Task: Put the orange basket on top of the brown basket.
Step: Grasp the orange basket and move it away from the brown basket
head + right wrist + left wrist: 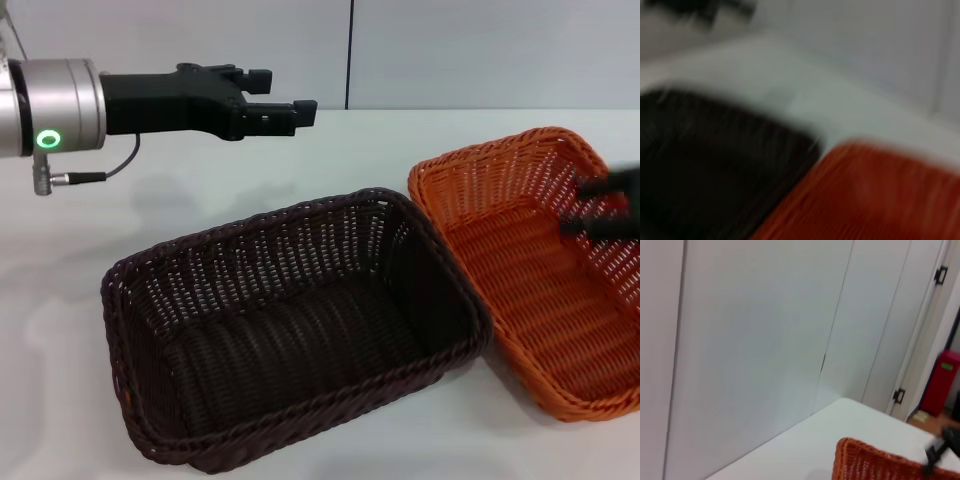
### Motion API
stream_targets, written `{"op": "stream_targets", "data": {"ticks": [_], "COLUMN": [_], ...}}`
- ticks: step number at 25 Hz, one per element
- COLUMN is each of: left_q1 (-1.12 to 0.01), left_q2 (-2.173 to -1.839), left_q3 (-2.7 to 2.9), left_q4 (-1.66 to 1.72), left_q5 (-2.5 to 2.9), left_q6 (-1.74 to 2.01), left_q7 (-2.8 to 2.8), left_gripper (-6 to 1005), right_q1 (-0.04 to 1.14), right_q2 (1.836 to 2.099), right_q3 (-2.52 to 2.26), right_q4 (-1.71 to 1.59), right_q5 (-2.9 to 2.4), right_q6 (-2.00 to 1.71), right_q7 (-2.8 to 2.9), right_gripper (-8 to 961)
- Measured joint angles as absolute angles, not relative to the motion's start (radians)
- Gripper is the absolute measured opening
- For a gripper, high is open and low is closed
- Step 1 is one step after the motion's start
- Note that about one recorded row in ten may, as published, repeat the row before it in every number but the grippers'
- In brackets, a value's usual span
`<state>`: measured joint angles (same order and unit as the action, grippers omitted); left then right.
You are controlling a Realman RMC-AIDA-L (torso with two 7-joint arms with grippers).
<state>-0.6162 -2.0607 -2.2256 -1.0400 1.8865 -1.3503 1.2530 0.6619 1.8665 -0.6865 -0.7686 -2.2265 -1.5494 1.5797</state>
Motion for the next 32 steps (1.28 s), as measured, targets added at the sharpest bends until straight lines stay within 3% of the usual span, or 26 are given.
{"op": "stream_targets", "data": {"ticks": [12,18,19,20,21,23,24,28,30,32], "left_q1": [-0.577,-0.584,-0.589,-0.589,-0.589,-0.602,-0.608,-0.614,-0.618,-0.626], "left_q2": [-2.061,-2.062,-2.062,-2.062,-2.062,-2.062,-2.062,-2.062,-2.062,-2.061], "left_q3": [-2.226,-2.226,-2.226,-2.226,-2.226,-2.226,-2.226,-2.226,-2.225,-2.223], "left_q4": [-0.977,-0.975,-0.973,-0.973,-0.973,-0.964,-0.961,-0.960,-0.956,-0.947], "left_q5": [1.773,1.761,1.761,1.761,1.761,1.760,1.760,1.759,1.759,1.759], "left_q6": [-1.352,-1.350,-1.347,-1.347,-1.347,-1.340,-1.334,-1.320,-1.307,-1.297], "left_q7": [1.272,1.273,1.273,1.273,1.273,1.273,1.273,1.273,1.273,1.274], "left_gripper": [866,865,865,865,865,865,865,865,865,865], "right_q1": [0.720,0.724,0.724,0.724,0.725,0.725,0.727,0.734,0.734,0.735], "right_q2": [1.922,1.973,1.995,1.995,2.018,2.027,2.047,2.065,2.060,2.039], "right_q3": [-0.846,-0.950,-0.967,-0.967,-0.991,-1.007,-1.041,-1.068,-1.054,-1.013], "right_q4": [-0.824,-0.849,-0.868,-0.868,-0.888,-0.895,-0.903,-0.905,-0.905,-0.906], "right_q5": [-2.525,-2.529,-2.530,-2.530,-2.530,-2.530,-2.527,-2.512,-2.489,-2.457], "right_q6": [-1.810,-1.896,-1.930,-1.930,-1.965,-1.978,-2.004,-2.025,-2.032,-2.035], "right_q7": [1.627,1.631,1.629,1.629,1.627,1.627,1.626,1.613,1.598,1.584], "right_gripper": [574,574,572,571,569,566,565,559,556,553]}}
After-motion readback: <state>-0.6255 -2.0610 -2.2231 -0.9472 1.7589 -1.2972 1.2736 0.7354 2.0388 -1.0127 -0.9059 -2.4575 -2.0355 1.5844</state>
